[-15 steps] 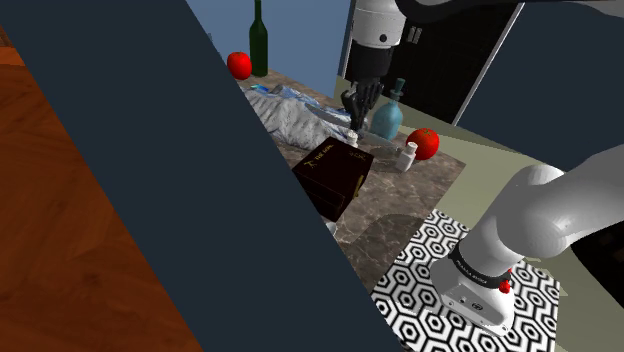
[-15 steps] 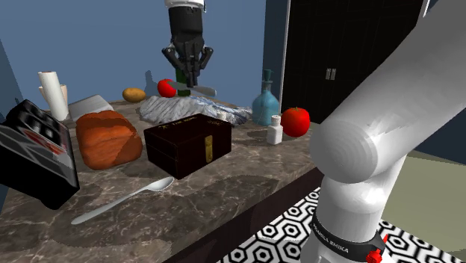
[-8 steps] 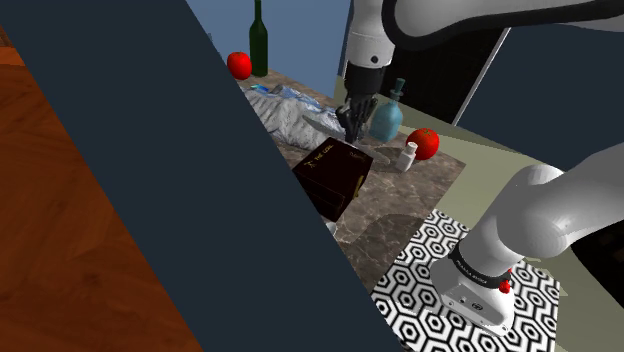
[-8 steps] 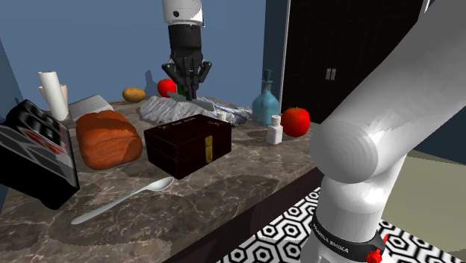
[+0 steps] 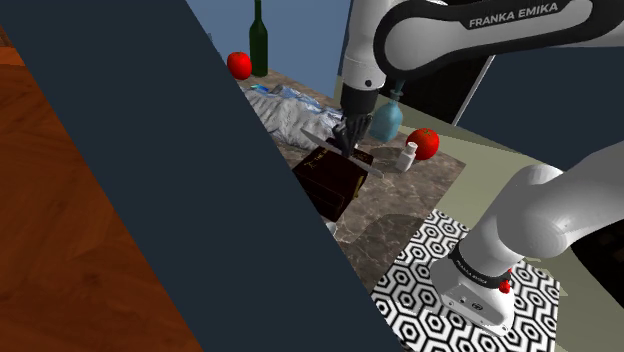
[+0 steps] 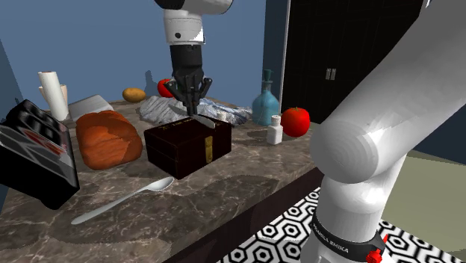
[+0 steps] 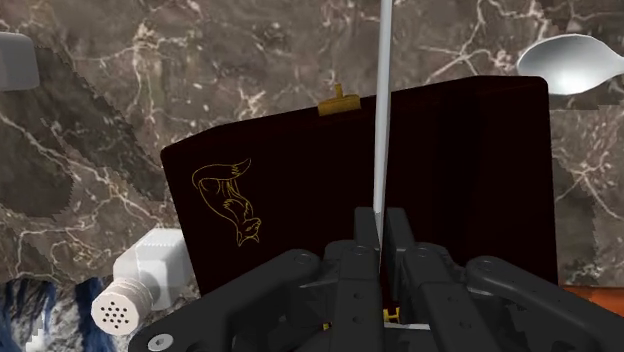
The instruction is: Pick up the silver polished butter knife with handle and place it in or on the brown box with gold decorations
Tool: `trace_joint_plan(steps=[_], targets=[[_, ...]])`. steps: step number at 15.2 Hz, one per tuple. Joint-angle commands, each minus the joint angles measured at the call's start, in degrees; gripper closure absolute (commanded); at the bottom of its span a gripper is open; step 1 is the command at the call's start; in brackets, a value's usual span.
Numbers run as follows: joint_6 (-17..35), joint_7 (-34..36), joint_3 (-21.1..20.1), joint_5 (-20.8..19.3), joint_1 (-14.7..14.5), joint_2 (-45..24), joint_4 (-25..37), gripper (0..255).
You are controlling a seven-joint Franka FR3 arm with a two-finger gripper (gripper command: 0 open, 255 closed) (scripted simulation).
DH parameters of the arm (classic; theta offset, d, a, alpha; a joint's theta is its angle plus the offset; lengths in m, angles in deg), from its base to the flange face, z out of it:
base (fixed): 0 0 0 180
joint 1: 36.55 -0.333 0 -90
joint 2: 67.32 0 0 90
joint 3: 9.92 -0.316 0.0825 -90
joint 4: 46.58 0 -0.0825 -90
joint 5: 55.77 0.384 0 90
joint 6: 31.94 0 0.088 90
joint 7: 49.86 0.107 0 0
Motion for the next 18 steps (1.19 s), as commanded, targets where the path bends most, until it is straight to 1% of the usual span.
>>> trace_joint_plan(steps=[1, 9, 10, 15, 18], targets=[[2.24, -0.05, -0.2, 0.05, 0.01, -0.67, -1.55, 255], [2.24, -0.05, -0.2, 0.05, 0.01, -0.67, -1.54, 255], [2.24, -0.05, -0.2, 0.05, 0.01, -0.67, -1.54, 0], [2.24, -0.05, -0.2, 0.05, 0.01, -0.67, -1.54, 0], [-3.72, -0.01, 0.4, -0.32, 0.21, 0.19, 3.57, 0]])
